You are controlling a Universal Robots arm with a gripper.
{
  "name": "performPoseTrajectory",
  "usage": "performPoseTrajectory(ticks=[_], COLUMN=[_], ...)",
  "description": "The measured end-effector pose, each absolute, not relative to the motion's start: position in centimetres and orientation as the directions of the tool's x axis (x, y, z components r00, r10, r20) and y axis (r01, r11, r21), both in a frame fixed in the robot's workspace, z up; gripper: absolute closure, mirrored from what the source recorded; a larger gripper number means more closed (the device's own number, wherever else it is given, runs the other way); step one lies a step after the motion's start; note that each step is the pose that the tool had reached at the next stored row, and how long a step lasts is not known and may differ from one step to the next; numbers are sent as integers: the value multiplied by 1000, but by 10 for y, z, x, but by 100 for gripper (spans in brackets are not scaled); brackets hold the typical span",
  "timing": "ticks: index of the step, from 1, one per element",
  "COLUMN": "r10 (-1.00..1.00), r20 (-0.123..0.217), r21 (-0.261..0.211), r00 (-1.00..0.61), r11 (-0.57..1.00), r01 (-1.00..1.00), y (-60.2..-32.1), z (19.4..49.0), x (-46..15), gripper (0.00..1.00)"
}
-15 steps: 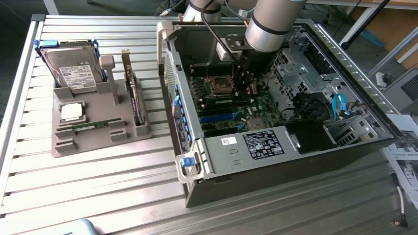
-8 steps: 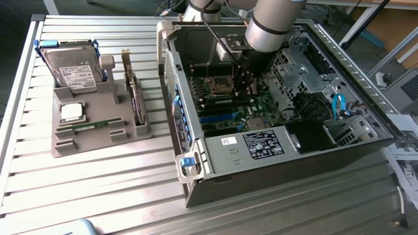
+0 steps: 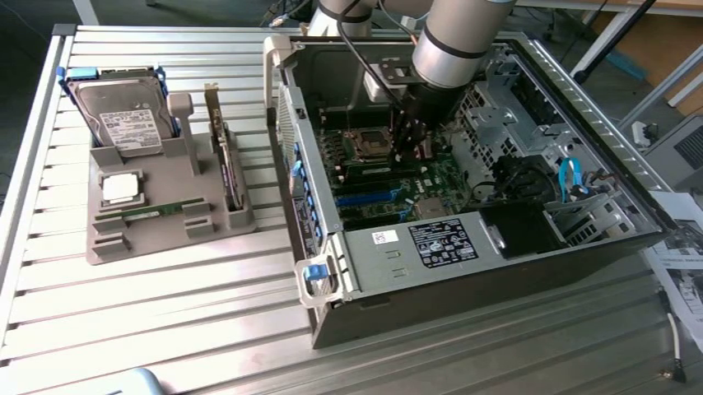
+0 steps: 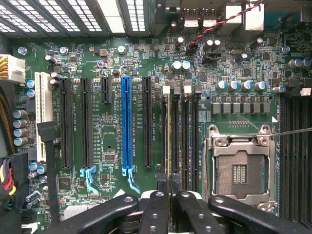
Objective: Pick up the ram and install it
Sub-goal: 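Insert the ram into the slot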
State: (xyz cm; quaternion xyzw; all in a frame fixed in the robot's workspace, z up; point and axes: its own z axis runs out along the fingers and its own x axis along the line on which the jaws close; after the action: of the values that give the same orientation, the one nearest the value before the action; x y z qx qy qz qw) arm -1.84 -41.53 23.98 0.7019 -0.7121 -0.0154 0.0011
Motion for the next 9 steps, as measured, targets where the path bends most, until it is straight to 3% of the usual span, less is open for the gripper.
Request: performPoseTrajectory(ticks=[9], r10=[-1000], r20=[-20], r21=[22], r00=[-15], r11=[14], r01=[-1000], y=[-415], z=[239], x=[-18], gripper=[88])
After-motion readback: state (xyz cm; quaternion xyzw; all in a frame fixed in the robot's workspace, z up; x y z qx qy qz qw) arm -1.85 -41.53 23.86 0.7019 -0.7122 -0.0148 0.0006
